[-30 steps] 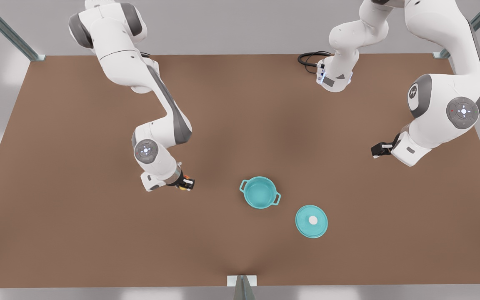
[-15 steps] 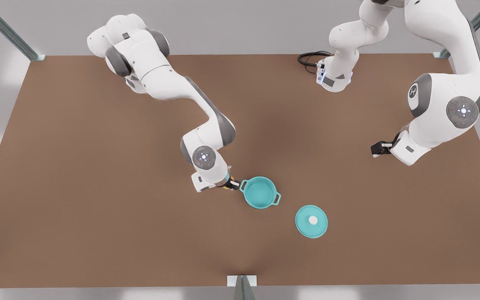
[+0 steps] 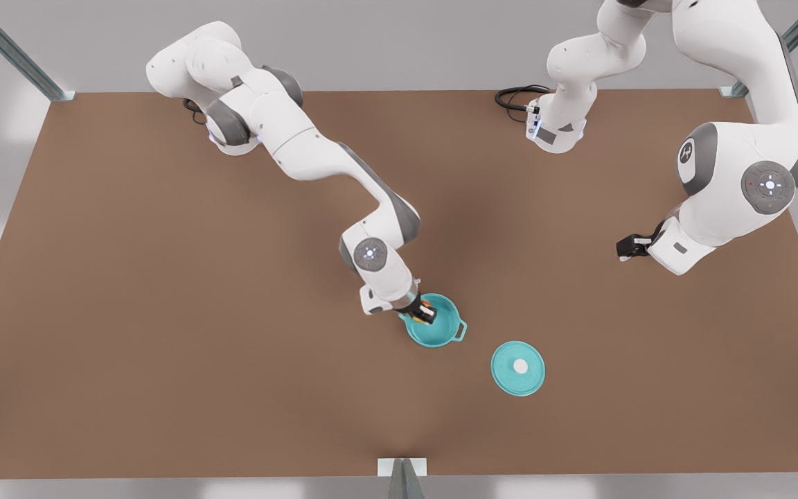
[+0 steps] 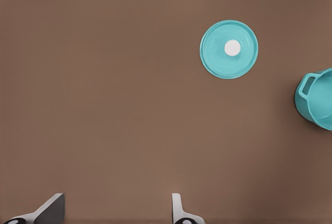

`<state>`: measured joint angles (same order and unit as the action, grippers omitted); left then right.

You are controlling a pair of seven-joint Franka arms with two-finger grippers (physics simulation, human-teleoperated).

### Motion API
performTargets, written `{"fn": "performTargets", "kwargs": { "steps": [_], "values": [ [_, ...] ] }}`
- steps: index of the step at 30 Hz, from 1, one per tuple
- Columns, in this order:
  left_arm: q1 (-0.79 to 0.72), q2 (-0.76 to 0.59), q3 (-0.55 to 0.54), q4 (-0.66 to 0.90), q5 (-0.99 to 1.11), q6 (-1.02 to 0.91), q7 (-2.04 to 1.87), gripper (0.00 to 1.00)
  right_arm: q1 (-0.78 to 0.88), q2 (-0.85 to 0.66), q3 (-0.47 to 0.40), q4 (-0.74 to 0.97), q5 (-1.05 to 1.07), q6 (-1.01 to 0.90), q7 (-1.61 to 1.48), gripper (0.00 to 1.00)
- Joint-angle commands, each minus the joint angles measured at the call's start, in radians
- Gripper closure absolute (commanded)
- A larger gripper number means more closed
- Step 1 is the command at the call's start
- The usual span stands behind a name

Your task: Open the pot lid and put the potato into the pot

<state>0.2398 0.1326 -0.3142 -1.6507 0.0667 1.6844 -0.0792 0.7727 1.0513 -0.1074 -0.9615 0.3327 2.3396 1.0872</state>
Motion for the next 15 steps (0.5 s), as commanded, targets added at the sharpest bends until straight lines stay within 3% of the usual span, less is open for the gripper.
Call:
{"fn": "performTargets", "kwargs": {
  "steps": [1,3,4,5,6,9,12,13,15],
  "values": [
    [-0.001,-0.01,-0.002,0.0,0.002,-0.003,0.007,0.0,0.005,-0.001,0.0,0.007,0.0,0.056,0.18,0.47],
    [-0.001,-0.021,-0.002,0.002,0.001,-0.003,0.009,0.0,0.007,0.007,0.0,0.018,0.0,0.076,0.186,0.47],
    [-0.001,-0.024,-0.003,0.002,0.001,-0.02,0.007,0.0,0.005,0.01,0.0,0.018,0.0,0.076,0.186,0.42],
    [-0.001,-0.025,-0.003,0.003,-0.001,-0.028,0.007,0.0,0.005,0.01,0.0,0.018,0.0,0.08,0.18,0.08],
    [-0.002,-0.025,-0.008,0.012,-0.001,-0.031,0.004,0.0,0.005,0.01,0.0,0.018,0.0,0.08,0.177,0.0],
    [-0.002,-0.018,-0.008,0.023,-0.004,-0.031,0.007,0.0,0.004,0.003,-0.005,0.017,-0.001,0.064,0.169,0.0],
    [-0.002,-0.014,-0.008,0.026,0.002,-0.028,0.007,0.0,-0.105,-0.189,-0.032,-0.014,-0.014,-0.333,-0.028,0.0],
    [-0.004,-0.013,-0.011,0.031,0.002,-0.022,0.006,0.0,-0.173,-0.278,-0.032,-0.093,-0.07,-0.472,-0.136,0.0],
    [-0.004,-0.007,-0.01,0.045,-0.007,-0.023,0.007,0.0,-0.309,-0.514,-0.034,-0.419,-0.159,-0.542,-0.481,0.0]
  ]
}}
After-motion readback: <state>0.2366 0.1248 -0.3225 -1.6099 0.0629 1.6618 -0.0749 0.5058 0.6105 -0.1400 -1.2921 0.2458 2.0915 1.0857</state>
